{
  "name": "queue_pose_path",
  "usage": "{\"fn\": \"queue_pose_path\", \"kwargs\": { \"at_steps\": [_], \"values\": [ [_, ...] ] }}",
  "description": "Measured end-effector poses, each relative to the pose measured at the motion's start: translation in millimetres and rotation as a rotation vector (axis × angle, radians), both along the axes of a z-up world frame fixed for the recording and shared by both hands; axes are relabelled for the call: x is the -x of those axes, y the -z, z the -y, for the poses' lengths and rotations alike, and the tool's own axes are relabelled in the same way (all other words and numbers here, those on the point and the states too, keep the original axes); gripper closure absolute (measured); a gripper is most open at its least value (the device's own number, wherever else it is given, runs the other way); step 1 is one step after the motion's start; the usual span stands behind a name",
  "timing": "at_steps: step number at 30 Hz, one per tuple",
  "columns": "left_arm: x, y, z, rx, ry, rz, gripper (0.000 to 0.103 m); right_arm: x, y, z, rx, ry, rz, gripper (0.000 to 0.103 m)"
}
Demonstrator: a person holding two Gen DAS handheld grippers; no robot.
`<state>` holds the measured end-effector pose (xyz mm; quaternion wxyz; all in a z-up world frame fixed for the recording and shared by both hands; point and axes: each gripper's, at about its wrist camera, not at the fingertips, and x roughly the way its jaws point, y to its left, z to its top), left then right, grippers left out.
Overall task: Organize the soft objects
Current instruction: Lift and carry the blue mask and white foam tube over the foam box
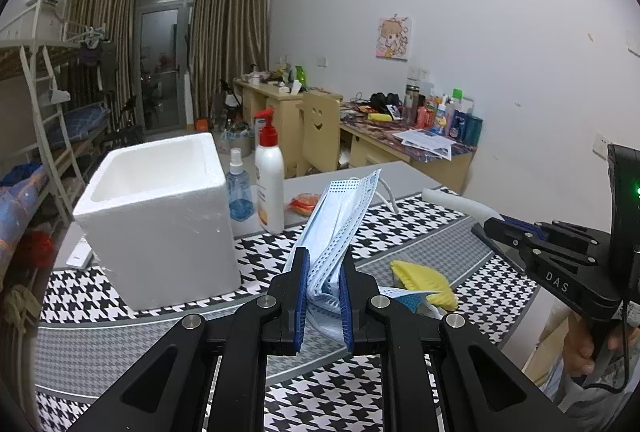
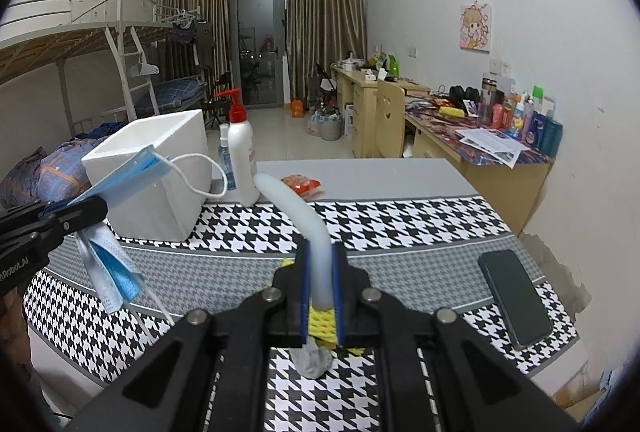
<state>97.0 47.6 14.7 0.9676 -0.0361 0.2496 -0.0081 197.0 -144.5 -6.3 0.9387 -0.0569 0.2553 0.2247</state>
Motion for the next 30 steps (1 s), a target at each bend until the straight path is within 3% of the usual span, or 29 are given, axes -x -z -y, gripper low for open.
{"fn": "queue_pose_path", "kwargs": {
  "at_steps": [30],
  "values": [
    [-11,-25,-29,-0.026,-0.095,0.04,0.088,-3,-23,-36,-0.007,-0.084,0.076,0.091]
  ]
}}
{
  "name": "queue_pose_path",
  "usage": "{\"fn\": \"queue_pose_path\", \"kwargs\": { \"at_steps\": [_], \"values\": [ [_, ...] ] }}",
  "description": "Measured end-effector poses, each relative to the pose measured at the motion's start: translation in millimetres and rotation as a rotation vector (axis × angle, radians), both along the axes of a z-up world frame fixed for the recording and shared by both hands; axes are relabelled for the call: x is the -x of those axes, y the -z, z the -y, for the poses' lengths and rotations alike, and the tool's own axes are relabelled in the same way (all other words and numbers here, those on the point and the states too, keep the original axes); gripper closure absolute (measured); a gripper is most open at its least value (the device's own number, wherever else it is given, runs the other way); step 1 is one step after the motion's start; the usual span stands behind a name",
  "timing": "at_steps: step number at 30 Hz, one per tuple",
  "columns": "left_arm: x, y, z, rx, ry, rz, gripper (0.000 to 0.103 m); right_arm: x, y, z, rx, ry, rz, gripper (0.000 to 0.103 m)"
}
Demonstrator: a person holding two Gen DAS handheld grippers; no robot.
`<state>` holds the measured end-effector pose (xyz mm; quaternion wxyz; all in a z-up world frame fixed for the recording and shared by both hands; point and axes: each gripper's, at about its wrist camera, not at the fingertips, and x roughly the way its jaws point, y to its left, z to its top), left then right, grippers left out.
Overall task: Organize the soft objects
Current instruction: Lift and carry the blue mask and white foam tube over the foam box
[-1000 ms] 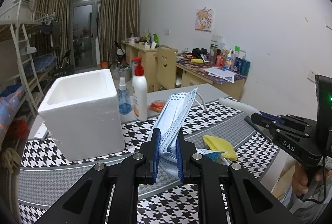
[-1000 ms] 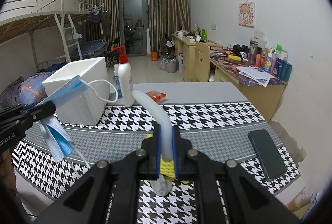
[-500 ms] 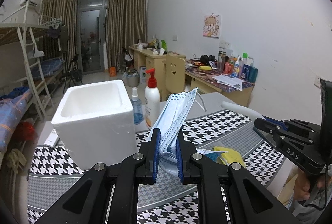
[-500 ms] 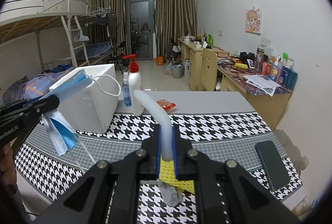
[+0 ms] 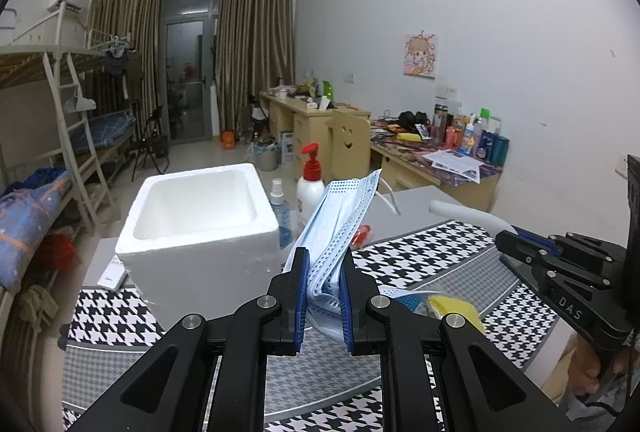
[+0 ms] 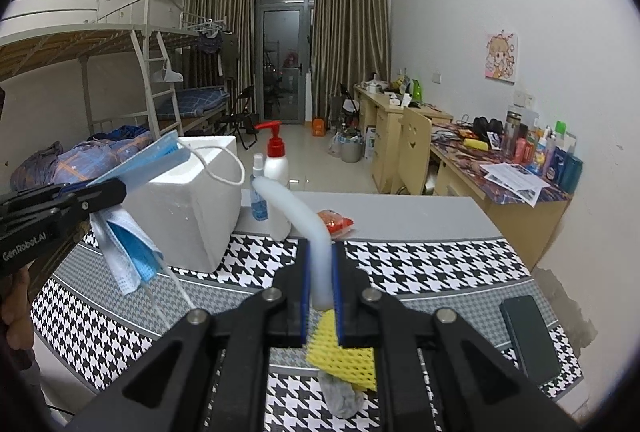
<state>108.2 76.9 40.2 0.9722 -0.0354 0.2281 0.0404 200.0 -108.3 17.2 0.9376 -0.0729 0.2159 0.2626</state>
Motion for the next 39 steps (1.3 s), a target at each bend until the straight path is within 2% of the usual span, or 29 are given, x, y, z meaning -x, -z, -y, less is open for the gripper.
{"fn": "queue_pose_path", "kwargs": {
  "at_steps": [20,39],
  "values": [
    [-6,-20,-21,-0.037,-0.07,0.049,0.088,-8,-15,-24,-0.008,-0.031,0.021,0.091],
    [-18,-32,-59,-0.034,-0.153,0.062,0.088,-21,-35,-61,-0.007,-0.078,0.037,0.091]
  ]
}}
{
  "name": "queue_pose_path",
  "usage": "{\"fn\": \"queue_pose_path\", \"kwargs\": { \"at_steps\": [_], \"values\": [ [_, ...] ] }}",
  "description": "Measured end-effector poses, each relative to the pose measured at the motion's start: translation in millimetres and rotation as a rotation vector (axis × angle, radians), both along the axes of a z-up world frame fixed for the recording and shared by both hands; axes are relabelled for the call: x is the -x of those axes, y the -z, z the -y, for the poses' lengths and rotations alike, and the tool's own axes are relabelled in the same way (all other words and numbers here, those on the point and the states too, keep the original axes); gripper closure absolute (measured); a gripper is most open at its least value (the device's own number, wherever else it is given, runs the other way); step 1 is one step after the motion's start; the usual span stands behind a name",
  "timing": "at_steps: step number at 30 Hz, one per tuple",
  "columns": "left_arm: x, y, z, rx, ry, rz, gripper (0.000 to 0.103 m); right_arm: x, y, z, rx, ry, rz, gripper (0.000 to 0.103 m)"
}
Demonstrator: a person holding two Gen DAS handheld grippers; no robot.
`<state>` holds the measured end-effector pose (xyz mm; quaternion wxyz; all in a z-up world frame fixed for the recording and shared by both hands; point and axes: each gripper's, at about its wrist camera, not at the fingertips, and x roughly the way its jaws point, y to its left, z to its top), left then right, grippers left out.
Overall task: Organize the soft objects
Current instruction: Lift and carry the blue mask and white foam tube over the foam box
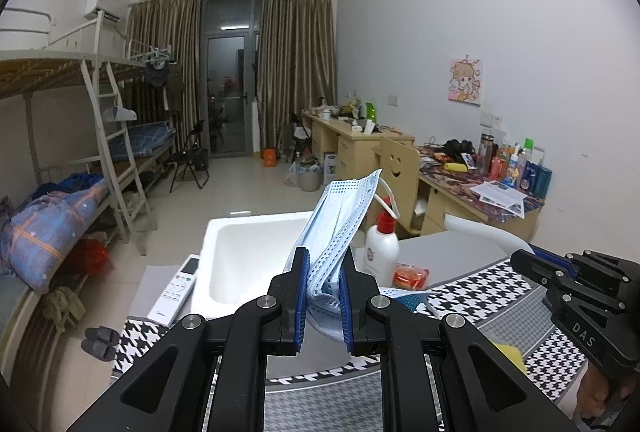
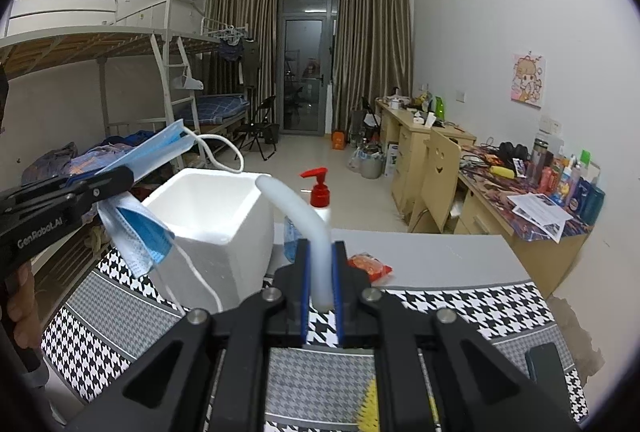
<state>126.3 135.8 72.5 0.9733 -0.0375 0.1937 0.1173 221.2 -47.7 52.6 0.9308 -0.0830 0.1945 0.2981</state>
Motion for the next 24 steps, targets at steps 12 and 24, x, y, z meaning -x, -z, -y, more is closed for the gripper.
{"fn": "queue_pose_path", "kwargs": {
  "at_steps": [12,24],
  "values": [
    [-13,0,-22,0.007,-0.057,-0.014,0.088,-3,-7,-32,-0.005,-0.053,0.009,0.091],
    [-25,4,-37,0.017,-0.094,-0.026,0.088,-10,-9,-54,0.004,-0.075,0.006,0.091]
  ]
}}
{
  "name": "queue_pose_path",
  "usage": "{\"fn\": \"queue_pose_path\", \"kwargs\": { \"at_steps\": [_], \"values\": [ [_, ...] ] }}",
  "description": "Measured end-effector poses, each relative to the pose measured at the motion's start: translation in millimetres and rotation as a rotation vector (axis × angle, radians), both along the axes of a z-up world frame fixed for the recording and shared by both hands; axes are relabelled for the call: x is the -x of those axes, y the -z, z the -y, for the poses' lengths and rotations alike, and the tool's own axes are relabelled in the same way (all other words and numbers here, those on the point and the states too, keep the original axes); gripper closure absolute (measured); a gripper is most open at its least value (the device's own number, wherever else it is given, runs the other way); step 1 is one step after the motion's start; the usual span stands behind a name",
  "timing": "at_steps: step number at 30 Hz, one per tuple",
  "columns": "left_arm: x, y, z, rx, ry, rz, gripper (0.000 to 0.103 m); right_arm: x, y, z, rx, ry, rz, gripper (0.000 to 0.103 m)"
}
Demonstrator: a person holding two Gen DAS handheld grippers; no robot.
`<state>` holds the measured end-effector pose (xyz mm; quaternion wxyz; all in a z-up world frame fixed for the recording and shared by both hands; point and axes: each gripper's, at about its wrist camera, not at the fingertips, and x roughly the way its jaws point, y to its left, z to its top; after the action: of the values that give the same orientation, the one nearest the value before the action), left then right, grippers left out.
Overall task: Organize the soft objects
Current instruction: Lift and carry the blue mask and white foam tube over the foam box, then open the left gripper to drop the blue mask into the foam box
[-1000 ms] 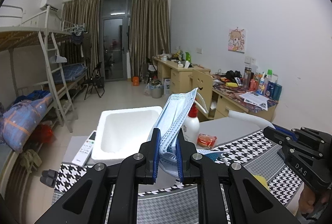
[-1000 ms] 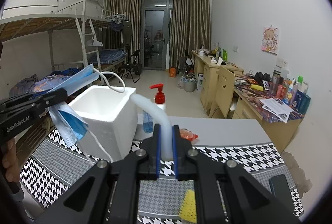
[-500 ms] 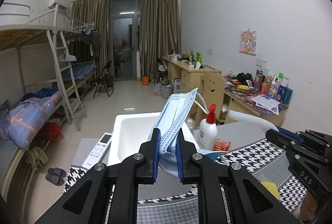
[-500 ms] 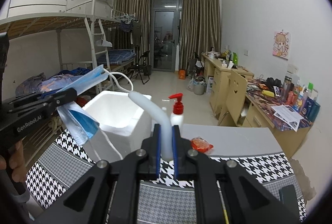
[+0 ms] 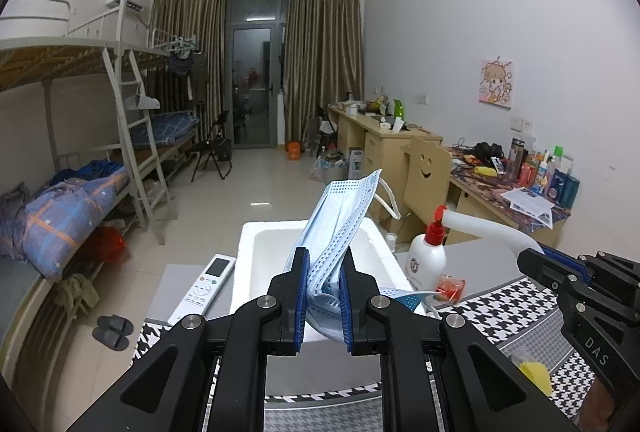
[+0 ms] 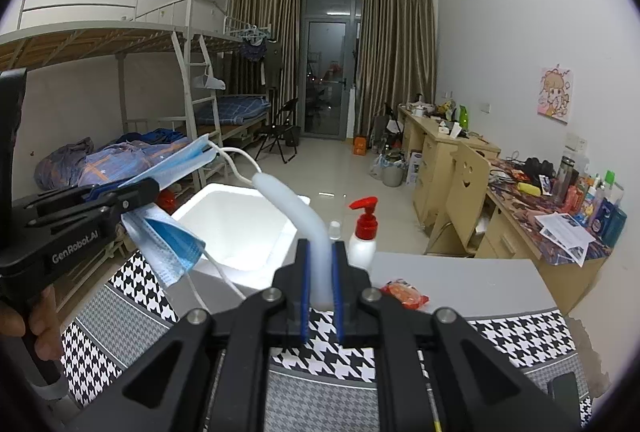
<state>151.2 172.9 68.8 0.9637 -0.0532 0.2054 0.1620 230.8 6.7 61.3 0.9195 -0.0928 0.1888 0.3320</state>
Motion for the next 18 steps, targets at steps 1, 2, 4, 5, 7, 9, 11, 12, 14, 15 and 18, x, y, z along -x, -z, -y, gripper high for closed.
{"fn": "queue_pose_path", "kwargs": {
  "at_steps": [1,2,4,5,7,9,11,12,14,15,18],
  "values": [
    [-1,0,-2,-0.001,-0.001,-0.002,0.088,-2,1,-1,-0.001,-0.001,-0.002,0.091],
    [-2,1,-4,0.0,-0.005,-0.004,0.088,-4,1,-2,-0.002,-0.001,-0.004,0.091],
    [-4,3,-7,0.001,-0.014,-0.008,0.088,-6,2,-6,-0.005,-0.001,-0.009,0.091],
    [-5,4,-8,0.002,-0.017,-0.011,0.088,-6,3,-9,-0.004,-0.002,-0.008,0.091],
    [-9,6,-13,0.005,-0.023,-0.019,0.088,-7,3,-14,0.002,-0.003,-0.007,0.091],
    [-12,8,-15,0.01,-0.023,-0.025,0.088,-7,4,-19,0.006,-0.004,-0.014,0.091],
    [-15,10,-19,0.009,-0.027,-0.03,0.088,-7,4,-22,0.008,-0.007,-0.019,0.091],
    [-16,11,-22,0.01,-0.028,-0.032,0.088,-7,4,-24,0.01,-0.007,-0.02,0.091],
    [-20,12,-24,0.011,-0.032,-0.041,0.088,-7,4,-27,0.015,-0.009,-0.016,0.091],
    [-22,13,-26,0.009,-0.034,-0.046,0.088,-7,4,-28,0.018,-0.007,-0.015,0.091],
    [-27,17,-30,0.006,-0.038,-0.058,0.088,-9,5,-30,0.021,-0.006,-0.019,0.091]
  ]
}}
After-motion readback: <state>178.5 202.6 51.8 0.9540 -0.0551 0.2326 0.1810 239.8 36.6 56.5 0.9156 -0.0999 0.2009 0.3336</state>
